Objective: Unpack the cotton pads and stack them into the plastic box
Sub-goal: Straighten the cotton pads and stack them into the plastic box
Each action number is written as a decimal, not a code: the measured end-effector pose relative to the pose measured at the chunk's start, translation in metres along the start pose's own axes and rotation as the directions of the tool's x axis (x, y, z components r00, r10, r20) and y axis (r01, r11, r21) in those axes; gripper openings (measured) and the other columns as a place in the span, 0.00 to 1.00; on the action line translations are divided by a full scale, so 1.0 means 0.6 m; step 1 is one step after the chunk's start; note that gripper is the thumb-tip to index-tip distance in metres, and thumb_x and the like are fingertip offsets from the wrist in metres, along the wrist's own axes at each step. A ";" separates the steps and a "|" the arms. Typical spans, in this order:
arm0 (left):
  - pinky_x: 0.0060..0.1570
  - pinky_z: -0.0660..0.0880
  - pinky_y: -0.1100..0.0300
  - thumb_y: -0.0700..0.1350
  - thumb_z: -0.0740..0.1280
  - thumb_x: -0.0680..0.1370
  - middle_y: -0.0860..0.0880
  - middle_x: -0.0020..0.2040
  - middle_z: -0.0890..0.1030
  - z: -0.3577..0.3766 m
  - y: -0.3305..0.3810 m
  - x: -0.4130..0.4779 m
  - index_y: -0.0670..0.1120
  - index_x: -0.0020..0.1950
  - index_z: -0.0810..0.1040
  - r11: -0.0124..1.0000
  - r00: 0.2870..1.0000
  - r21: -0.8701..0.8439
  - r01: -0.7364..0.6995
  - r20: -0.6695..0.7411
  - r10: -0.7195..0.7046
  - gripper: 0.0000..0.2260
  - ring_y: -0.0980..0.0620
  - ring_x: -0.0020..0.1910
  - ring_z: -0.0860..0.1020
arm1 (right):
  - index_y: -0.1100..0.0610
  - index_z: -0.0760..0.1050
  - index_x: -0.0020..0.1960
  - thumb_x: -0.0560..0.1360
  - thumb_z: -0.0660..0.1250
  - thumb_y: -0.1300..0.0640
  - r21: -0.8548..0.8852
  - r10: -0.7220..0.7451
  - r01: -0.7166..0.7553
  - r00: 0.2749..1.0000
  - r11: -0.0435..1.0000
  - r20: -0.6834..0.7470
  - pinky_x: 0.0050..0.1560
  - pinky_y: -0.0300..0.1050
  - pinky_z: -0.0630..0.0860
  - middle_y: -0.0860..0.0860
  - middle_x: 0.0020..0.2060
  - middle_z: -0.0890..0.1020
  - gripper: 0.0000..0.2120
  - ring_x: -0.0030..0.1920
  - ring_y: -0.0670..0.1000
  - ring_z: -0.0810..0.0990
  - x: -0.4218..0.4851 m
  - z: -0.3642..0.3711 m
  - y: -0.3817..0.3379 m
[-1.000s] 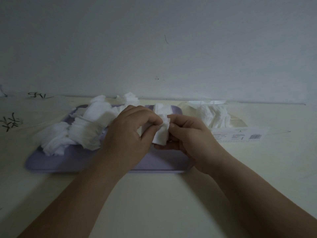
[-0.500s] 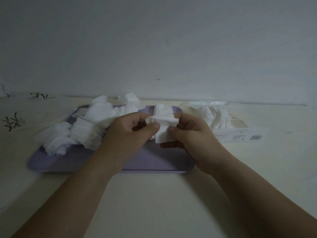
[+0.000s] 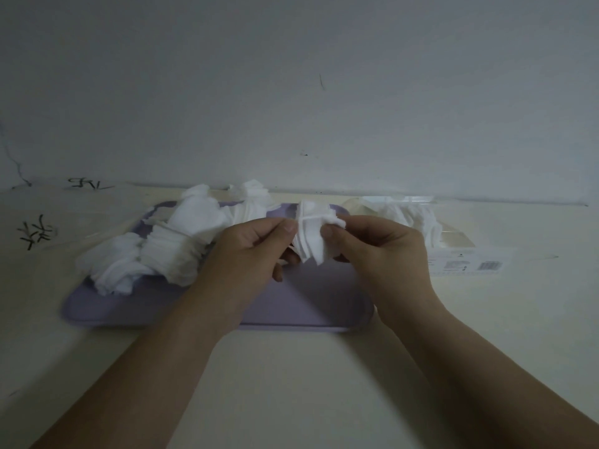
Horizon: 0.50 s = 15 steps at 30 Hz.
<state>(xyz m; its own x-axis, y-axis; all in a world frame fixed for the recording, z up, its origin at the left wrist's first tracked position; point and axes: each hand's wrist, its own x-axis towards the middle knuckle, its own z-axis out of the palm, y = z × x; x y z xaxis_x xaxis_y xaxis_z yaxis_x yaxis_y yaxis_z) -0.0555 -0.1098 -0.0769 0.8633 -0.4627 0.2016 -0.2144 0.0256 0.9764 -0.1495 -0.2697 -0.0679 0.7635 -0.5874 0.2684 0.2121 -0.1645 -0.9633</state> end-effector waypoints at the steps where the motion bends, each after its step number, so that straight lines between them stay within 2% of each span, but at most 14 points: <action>1: 0.40 0.73 0.50 0.52 0.68 0.79 0.47 0.40 0.85 0.000 -0.001 0.001 0.50 0.48 0.88 1.000 1.000 0.003 0.008 -0.016 -0.008 0.11 0.44 0.41 0.78 | 0.53 0.90 0.48 0.74 0.79 0.60 -0.007 0.003 -0.003 1.000 1.000 -0.010 0.55 0.53 0.83 0.48 0.38 0.89 0.05 0.41 0.46 0.86 0.000 0.000 0.001; 5: 0.43 0.73 0.50 0.48 0.68 0.83 0.50 0.38 0.84 -0.004 -0.004 0.004 0.50 0.45 0.88 0.999 0.994 0.003 0.052 -0.094 -0.052 0.11 0.46 0.40 0.77 | 0.51 0.89 0.42 0.74 0.79 0.59 -0.041 -0.014 0.013 1.000 0.999 -0.009 0.46 0.47 0.78 0.51 0.35 0.88 0.04 0.38 0.46 0.83 0.001 -0.004 0.002; 7: 0.42 0.73 0.53 0.47 0.67 0.84 0.54 0.34 0.83 -0.006 -0.002 0.005 0.49 0.43 0.86 0.998 0.980 0.058 0.030 -0.196 -0.018 0.12 0.50 0.37 0.76 | 0.52 0.86 0.40 0.74 0.77 0.58 -0.083 -0.014 0.011 0.999 0.996 -0.031 0.44 0.50 0.79 0.54 0.35 0.86 0.05 0.36 0.48 0.82 0.003 -0.006 0.006; 10: 0.37 0.71 0.57 0.49 0.63 0.86 0.59 0.29 0.79 -0.016 0.009 0.009 0.49 0.43 0.80 0.981 0.933 0.188 -0.043 -0.344 0.107 0.13 0.58 0.30 0.73 | 0.53 0.86 0.41 0.75 0.77 0.57 -0.089 0.025 -0.030 0.998 0.996 -0.052 0.50 0.60 0.85 0.53 0.34 0.86 0.04 0.36 0.50 0.84 0.009 -0.008 0.011; 12: 0.34 0.72 0.58 0.49 0.61 0.86 0.55 0.30 0.81 -0.017 0.019 0.006 0.50 0.44 0.80 0.984 0.942 0.153 -0.090 -0.307 0.134 0.13 0.56 0.29 0.74 | 0.54 0.87 0.41 0.76 0.77 0.58 -0.042 0.069 -0.070 0.997 0.997 -0.029 0.50 0.62 0.86 0.53 0.34 0.87 0.05 0.36 0.51 0.85 0.010 -0.007 0.013; 15: 0.33 0.71 0.61 0.47 0.62 0.86 0.51 0.31 0.80 -0.003 0.025 -0.007 0.50 0.45 0.81 0.986 0.984 0.129 -0.102 -0.134 0.119 0.12 0.54 0.29 0.73 | 0.58 0.87 0.42 0.76 0.77 0.61 0.049 0.122 -0.123 0.992 0.991 0.014 0.48 0.58 0.87 0.54 0.33 0.86 0.04 0.35 0.50 0.84 0.008 -0.004 0.012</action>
<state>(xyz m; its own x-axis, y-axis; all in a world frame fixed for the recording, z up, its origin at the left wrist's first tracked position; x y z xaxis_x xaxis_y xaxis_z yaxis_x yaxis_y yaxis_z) -0.0613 -0.1057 -0.0629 0.8848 -0.3336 0.3253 -0.3585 -0.0413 0.9326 -0.1458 -0.2755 -0.0734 0.7924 -0.5916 0.1489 0.1464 -0.0525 -0.9878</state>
